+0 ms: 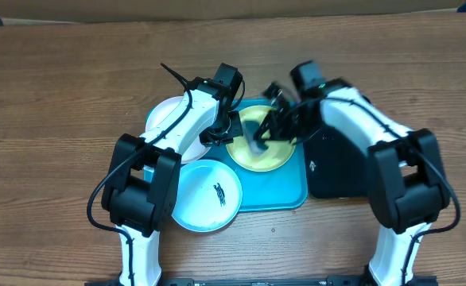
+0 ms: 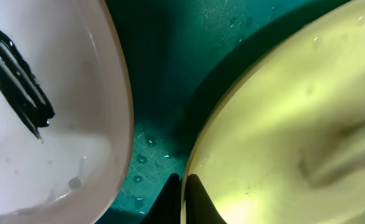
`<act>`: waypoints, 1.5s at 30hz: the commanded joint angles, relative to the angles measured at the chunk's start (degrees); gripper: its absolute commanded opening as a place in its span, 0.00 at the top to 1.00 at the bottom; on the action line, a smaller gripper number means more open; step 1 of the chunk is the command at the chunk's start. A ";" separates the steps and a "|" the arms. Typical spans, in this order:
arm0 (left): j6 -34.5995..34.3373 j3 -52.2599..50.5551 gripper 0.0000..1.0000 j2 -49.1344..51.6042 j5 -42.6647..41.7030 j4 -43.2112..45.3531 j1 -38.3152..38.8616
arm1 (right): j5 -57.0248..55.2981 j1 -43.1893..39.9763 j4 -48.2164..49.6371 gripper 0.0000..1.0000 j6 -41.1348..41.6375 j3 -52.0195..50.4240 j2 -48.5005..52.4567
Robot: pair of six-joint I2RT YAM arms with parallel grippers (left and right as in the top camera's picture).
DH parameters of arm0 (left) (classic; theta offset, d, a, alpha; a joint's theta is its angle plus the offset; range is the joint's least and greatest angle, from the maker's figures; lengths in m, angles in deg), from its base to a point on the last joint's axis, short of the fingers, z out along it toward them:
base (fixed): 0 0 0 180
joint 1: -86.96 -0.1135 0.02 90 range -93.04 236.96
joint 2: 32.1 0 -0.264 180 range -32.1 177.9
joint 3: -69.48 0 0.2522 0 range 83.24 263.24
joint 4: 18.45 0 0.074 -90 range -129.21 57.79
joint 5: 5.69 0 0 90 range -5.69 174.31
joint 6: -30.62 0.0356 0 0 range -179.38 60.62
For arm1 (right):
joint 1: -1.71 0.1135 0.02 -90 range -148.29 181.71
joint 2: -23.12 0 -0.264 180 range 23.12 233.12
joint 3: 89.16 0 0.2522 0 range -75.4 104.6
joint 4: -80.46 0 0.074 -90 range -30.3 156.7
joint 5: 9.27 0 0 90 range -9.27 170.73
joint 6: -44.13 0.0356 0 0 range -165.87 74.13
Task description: Clean dirty plates on tray and stack at the side
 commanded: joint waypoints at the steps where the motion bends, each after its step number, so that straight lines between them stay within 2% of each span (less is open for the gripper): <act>1: -0.76 -0.76 0.96 0.74 -0.20 0.42 -0.07 | -5.86 -4.59 -4.59 0.96 -0.44 6.21 -4.17; 8: -0.76 -0.76 0.93 0.74 -0.20 0.42 -0.07 | -27.04 -12.39 -17.53 0.96 -0.35 8.96 -8.52; 11: -0.76 -0.76 0.91 0.74 -0.20 0.42 -0.07 | -32.63 -14.71 -20.09 0.96 2.12 8.28 -8.37; 20: -0.79 -0.76 0.89 0.74 -0.24 0.42 -0.07 | -35.89 -15.32 -13.88 0.96 4.46 -1.88 -8.28; 26: -0.76 -0.76 0.75 0.74 -0.22 -0.04 -0.04 | -39.95 -15.30 -7.17 0.96 5.88 -8.44 -8.13; 28: -0.76 -0.76 0.72 0.74 -0.22 -0.07 -0.04 | -39.95 -15.30 -6.16 0.88 5.88 -9.11 -7.96; 30: -0.76 -0.76 0.69 0.74 -0.22 -0.09 0.11 | -39.95 -15.30 -5.75 0.75 5.86 -9.27 -7.85; 32: -0.74 -0.81 0.66 0.74 -0.15 -0.09 0.44 | -39.95 -15.30 -5.42 0.70 5.86 -9.27 -7.85; 34: -0.74 -0.85 0.62 0.74 -0.07 -0.22 0.79 | -39.95 -15.30 -4.92 0.50 5.86 -9.27 -7.85; 36: -0.74 -0.85 0.61 0.74 0.00 -0.26 1.11 | -39.89 -15.30 -4.44 0.42 5.92 -9.11 -7.87; 38: -0.74 -0.85 0.59 0.74 0.04 -0.24 1.38 | -39.19 -15.63 -5.20 0.37 6.16 -7.52 -7.87; 45: -0.81 -1.14 0.59 0.74 0.44 -0.46 1.46 | -37.77 -20.35 -11.23 0.35 9.53 4.96 -7.87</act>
